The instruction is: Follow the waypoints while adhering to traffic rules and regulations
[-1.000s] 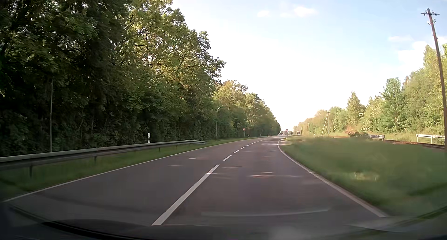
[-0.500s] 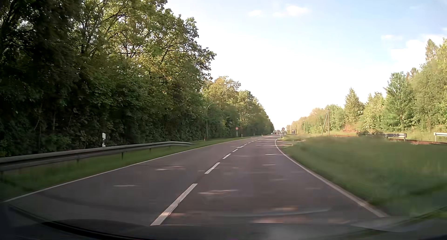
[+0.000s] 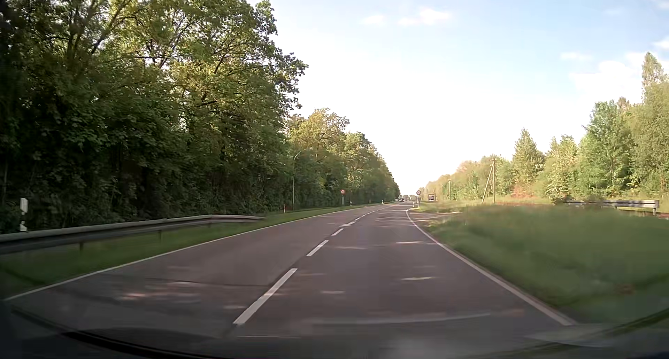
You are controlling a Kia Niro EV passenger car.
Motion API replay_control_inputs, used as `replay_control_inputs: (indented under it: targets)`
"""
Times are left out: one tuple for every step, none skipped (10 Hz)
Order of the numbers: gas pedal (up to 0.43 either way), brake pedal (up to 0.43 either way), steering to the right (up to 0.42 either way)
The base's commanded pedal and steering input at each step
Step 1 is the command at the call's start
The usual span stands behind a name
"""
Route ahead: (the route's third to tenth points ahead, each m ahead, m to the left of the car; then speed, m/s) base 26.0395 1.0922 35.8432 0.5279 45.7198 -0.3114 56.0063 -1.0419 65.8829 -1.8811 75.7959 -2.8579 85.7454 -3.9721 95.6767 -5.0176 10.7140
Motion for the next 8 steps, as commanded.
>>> replay_control_inputs:
  targets:
    - [0.189,0.000,0.019]
    - [0.197,0.000,0.019]
    - [0.197,0.000,0.018]
    - [0.189,0.000,0.017]
    - [0.189,0.000,0.016]
    - [0.189,0.000,0.015]
    - [0.189,0.000,0.015]
    - [0.189,0.000,0.015]
